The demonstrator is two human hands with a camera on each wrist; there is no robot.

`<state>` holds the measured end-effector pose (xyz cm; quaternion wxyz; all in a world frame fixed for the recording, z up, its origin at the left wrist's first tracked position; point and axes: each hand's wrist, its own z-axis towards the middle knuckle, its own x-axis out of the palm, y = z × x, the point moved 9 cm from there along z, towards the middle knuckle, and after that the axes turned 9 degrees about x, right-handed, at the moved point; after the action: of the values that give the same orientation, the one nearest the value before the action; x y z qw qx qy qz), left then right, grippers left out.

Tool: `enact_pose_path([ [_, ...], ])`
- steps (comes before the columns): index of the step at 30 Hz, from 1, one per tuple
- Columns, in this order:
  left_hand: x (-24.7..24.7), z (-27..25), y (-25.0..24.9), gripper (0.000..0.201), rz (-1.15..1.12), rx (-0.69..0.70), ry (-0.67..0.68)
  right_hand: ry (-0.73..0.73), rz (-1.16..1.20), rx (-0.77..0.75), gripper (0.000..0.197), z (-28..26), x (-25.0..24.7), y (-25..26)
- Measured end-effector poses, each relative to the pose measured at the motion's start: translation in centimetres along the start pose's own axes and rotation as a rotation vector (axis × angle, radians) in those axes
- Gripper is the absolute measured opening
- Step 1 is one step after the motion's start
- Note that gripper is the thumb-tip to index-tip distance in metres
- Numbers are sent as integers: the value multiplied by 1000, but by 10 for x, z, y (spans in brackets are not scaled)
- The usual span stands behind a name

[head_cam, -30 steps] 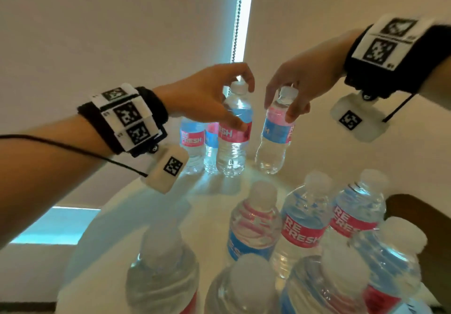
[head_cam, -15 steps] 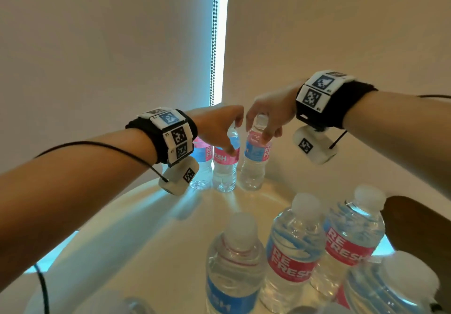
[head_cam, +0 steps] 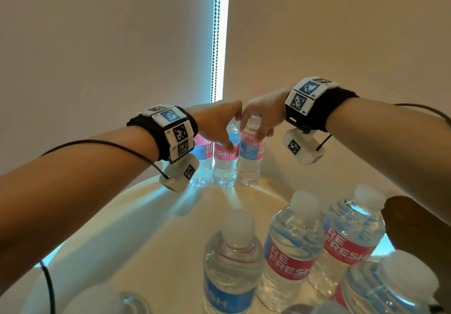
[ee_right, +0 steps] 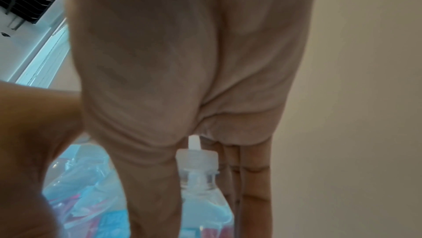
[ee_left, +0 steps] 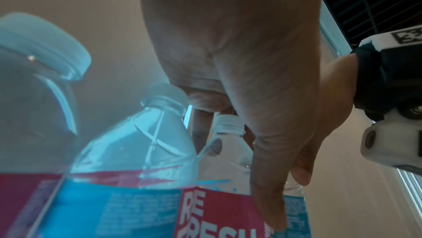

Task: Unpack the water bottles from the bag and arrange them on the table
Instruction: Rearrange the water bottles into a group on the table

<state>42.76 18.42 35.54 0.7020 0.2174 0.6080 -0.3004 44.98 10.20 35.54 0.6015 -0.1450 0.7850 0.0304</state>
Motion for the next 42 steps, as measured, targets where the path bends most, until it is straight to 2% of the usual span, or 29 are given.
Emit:
enact_pose_path([
  [6,0,-3,1,87,1,3,-15,-20,77,61,74,-2,1,-5],
  [13,-9,-9,5,94,-18,13,-49,-77,171,57,84,-7,3,-13],
  [16,-24,-18,-1,90,-19,48,-127,-127,201,52,88,-18,-2,-15],
  [20,-65,-54,-27,68,-110,220,-352,-355,194,-1,70,-68,-37,-16],
  [22,-81,-78,-39,58,-219,294,-398,-429,226,-67,55,-105,-51,-13],
  [25,-88,-113,-54,53,-439,328,-329,-495,261,-158,39,-166,-64,-5],
  [28,-81,-146,-72,57,-675,411,-216,-509,273,-230,43,-219,-62,7],
  [31,-64,-168,-84,56,-846,500,-89,-440,249,-322,42,-251,-43,28],
  [36,-23,-176,-92,66,-975,500,111,-211,267,-431,51,-260,4,46],
  [39,-1,-171,-101,75,-960,463,218,-138,283,-462,51,-251,23,55],
  [42,14,-171,-108,80,-968,438,267,-70,220,-452,56,-238,39,63],
])
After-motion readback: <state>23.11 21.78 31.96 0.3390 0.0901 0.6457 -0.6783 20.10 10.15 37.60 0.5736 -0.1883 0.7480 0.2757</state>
